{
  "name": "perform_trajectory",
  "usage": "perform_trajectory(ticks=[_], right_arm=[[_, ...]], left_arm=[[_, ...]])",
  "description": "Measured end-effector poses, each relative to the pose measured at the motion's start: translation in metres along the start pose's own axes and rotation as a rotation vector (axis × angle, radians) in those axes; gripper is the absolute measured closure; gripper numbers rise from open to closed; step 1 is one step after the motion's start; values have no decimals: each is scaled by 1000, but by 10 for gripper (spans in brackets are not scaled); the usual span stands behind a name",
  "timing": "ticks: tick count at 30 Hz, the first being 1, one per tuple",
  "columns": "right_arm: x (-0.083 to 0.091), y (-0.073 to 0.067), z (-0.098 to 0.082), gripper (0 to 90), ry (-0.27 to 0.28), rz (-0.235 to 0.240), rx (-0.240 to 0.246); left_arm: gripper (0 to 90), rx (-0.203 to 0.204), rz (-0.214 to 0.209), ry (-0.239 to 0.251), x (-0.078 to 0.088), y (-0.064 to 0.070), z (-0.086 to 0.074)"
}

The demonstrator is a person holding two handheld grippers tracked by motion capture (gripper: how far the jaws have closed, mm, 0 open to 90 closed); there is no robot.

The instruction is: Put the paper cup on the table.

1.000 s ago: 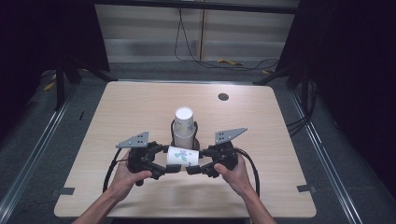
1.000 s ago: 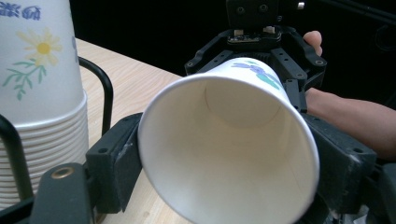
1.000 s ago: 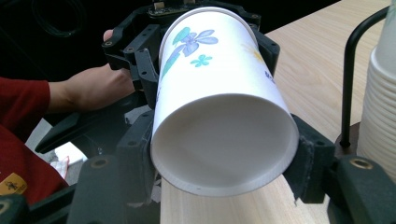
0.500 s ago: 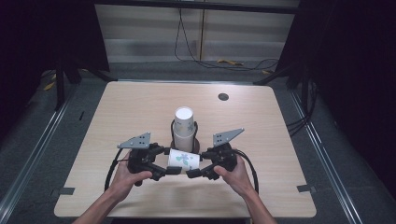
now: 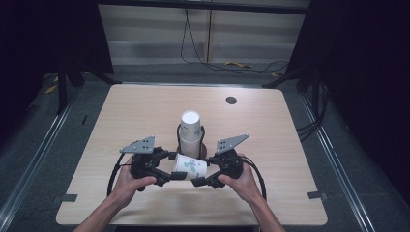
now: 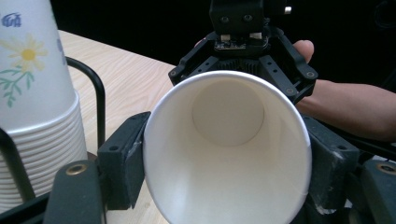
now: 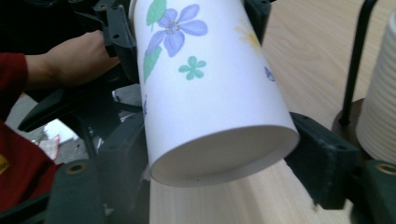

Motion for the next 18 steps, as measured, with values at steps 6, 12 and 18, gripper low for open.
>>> perform_trajectory(ticks=[6,12,18], right_arm=[[3,3,-1,163,0,-49,-14],[6,7,-3,135,10,-90,-23],[8,11,-4,139,1,-147,-17]], left_arm=[[265,1,31,-10,3,-4,2],[265,8,67,-22,11,-9,4],[258,22,103,-37,15,-12,4]])
Point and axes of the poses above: each handheld gripper's, and its own axes: x roughly backward along the jaws, z roughly out of its top, y roughly to its right, the point moved 4 cm from there along -x, roughly forward along the jaws, and after that the axes turned 13 degrees about x, right-handed, at the moved point
